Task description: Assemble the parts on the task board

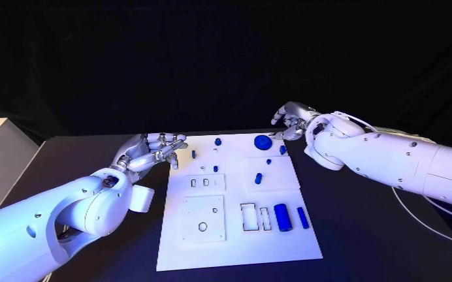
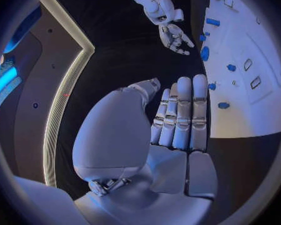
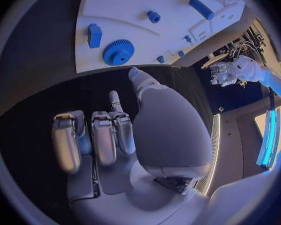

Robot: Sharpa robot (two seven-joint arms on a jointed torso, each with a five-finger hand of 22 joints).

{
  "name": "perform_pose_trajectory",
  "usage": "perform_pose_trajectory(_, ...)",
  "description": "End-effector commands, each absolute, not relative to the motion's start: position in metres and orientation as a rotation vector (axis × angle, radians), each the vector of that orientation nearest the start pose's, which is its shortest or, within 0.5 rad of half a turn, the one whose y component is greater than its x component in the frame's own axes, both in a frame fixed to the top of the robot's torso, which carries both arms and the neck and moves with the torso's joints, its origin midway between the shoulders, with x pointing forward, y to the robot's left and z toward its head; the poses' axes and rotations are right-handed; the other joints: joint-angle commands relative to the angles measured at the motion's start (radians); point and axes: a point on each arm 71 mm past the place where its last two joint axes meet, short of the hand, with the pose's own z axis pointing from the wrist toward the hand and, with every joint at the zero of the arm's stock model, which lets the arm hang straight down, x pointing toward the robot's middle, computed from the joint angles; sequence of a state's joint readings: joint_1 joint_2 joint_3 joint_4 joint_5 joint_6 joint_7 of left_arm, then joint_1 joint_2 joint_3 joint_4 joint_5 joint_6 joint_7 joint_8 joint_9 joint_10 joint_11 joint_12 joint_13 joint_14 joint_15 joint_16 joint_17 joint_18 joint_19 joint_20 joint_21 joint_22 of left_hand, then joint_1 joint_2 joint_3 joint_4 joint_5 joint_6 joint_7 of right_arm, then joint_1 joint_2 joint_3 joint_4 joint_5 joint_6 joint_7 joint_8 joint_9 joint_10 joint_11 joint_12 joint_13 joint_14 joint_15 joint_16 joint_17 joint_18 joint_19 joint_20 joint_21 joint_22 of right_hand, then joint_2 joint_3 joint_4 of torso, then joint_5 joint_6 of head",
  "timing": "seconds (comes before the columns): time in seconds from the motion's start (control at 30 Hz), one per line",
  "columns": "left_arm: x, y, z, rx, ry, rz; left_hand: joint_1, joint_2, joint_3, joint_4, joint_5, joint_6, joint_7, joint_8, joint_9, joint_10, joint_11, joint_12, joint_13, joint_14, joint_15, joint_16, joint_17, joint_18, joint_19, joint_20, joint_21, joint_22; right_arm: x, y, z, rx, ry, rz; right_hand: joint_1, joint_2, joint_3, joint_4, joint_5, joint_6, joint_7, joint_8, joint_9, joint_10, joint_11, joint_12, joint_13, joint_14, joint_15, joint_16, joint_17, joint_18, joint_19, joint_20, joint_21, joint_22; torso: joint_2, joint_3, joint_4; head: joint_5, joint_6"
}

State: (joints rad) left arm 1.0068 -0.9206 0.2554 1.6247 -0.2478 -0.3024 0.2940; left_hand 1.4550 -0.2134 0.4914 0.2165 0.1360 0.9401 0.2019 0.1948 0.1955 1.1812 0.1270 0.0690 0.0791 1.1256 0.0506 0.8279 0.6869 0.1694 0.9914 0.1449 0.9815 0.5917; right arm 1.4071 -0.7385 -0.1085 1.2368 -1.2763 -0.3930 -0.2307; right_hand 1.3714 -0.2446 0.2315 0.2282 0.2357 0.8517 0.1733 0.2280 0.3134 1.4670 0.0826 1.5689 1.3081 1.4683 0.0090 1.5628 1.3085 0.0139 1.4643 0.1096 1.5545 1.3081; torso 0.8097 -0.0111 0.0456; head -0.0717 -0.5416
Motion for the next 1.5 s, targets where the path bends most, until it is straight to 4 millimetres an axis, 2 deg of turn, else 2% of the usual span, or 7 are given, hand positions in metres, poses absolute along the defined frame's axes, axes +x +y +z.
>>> perform_pose_trajectory(0.03, 0.473, 0.22, -0.152, -0.964, 1.396, -1.584, 0.0, 0.004, 0.003, 0.0, -0.004, -0.006, -0.002, -0.005, 0.001, -0.005, -0.001, 0.0, 0.001, -0.006, -0.001, 0.003, 0.002, 0.015, -0.005, -0.001, 0.005, 0.001, 0.566, -0.248, -0.119, 0.128, 1.588, 0.324, 0.014, 0.007, -0.016, 0.007, 0.002, -0.012, 0.003, 0.007, -0.002, 0.104, 0.01, 0.002, 0.263, 0.099, 0.008, 0.005, 0.245, -0.012, 0.103, 0.007, 0.01, 0.255, 0.001, -0.0017, 0.0005, 0.003, -0.003)
perform_pose_trajectory(0.17, 0.472, 0.22, -0.151, -0.961, 1.397, -1.585, 0.0, 0.004, 0.003, 0.0, -0.004, -0.006, -0.002, -0.005, 0.001, -0.005, -0.001, 0.0, 0.001, -0.006, -0.001, 0.003, 0.002, 0.015, -0.005, -0.001, 0.005, 0.001, 0.569, -0.244, -0.125, 0.168, 1.615, 0.325, 0.03, 0.014, -0.035, 0.019, 0.017, -0.023, 0.006, 0.005, -0.004, 0.104, 0.013, 0.002, 0.263, 0.101, 0.011, 0.007, 0.257, -0.014, 0.107, 0.01, 0.016, 0.263, 0.004, -0.0036, 0.0018, 0.002, -0.008)
perform_pose_trajectory(0.47, 0.471, 0.22, -0.151, -0.958, 1.402, -1.587, -0.001, 0.004, 0.003, 0.0, -0.004, -0.006, -0.002, -0.005, 0.001, -0.006, -0.001, 0.0, 0.001, -0.006, -0.001, 0.004, 0.002, 0.015, -0.006, -0.001, 0.006, 0.002, 0.572, -0.235, -0.133, 0.186, 1.638, 0.321, 0.033, 0.015, -0.043, 0.025, 0.019, -0.026, 0.007, 0.006, -0.004, 0.104, 0.015, 0.002, 0.263, 0.102, 0.012, 0.008, 0.262, -0.014, 0.107, 0.011, 0.016, 0.263, 0.012, -0.0035, 0.007, -0.005, -0.015)
perform_pose_trajectory(0.6, 0.471, 0.22, -0.151, -0.958, 1.402, -1.586, -0.001, 0.004, 0.003, 0.0, -0.004, -0.006, -0.002, -0.005, 0.001, -0.006, -0.001, 0.0, 0.001, -0.006, -0.001, 0.004, 0.002, 0.015, -0.006, -0.001, 0.006, 0.002, 0.572, -0.231, -0.135, 0.182, 1.636, 0.325, 0.036, 0.018, -0.046, 0.029, 0.02, -0.025, 0.008, 0.008, -0.004, 0.104, 0.015, 0.002, 0.263, 0.102, 0.013, 0.008, 0.262, -0.014, 0.107, 0.012, 0.016, 0.263, 0.014, -0.0016, 0.0065, -0.003, -0.017)
perform_pose_trajectory(1.07, 0.471, 0.22, -0.151, -0.959, 1.405, -1.583, -0.002, 0.003, 0.004, -0.001, -0.003, -0.008, -0.001, -0.006, 0.001, -0.008, 0.0, -0.001, 0.001, -0.006, -0.001, 0.006, 0.002, 0.015, -0.008, -0.001, 0.009, 0.004, 0.573, -0.224, -0.138, 0.174, 1.636, 0.32, 0.062, 0.032, -0.039, 0.035, 0.036, -0.011, 0.005, 0.021, -0.001, 0.104, 0.013, 0.002, 0.263, 0.102, 0.012, 0.008, 0.262, -0.014, 0.107, 0.012, 0.016, 0.263, 0.015, -0.0014, 0.0067, -0.005, -0.03)
perform_pose_trajectory(1.3, 0.471, 0.221, -0.151, -0.96, 1.405, -1.579, -0.003, 0.003, 0.004, -0.002, -0.003, -0.01, -0.001, -0.007, 0.001, -0.009, 0.0, -0.002, 0.001, -0.006, -0.001, 0.006, 0.002, 0.015, -0.009, -0.001, 0.01, 0.004, 0.573, -0.223, -0.138, 0.17, 1.634, 0.323, 0.088, 0.049, 0.002, 0.038, 0.078, 0.027, -0.004, 0.044, 0.004, 0.104, 0.005, 0.002, 0.263, 0.102, 0.006, 0.008, 0.262, -0.014, 0.107, 0.008, 0.016, 0.263, 0.015, -0.0017, 0.0064, -0.004, -0.033)
perform_pose_trajectory(1.5, 0.471, 0.222, -0.151, -0.961, 1.406, -1.577, -0.003, 0.003, 0.004, -0.002, -0.003, -0.01, -0.001, -0.007, 0.001, -0.009, 0.0, -0.002, 0.001, -0.006, -0.001, 0.006, 0.002, 0.015, -0.009, -0.001, 0.01, 0.004, 0.571, -0.222, -0.138, 0.162, 1.632, 0.33, 0.1, 0.052, 0.051, 0.034, 0.084, 0.065, -0.018, 0.058, 0.009, 0.104, -0.008, 0.002, 0.263, 0.102, -0.005, 0.008, 0.262, -0.014, 0.107, -0.001, 0.016, 0.263, 0.015, -0.0012, 0.0056, -0.003, -0.034)
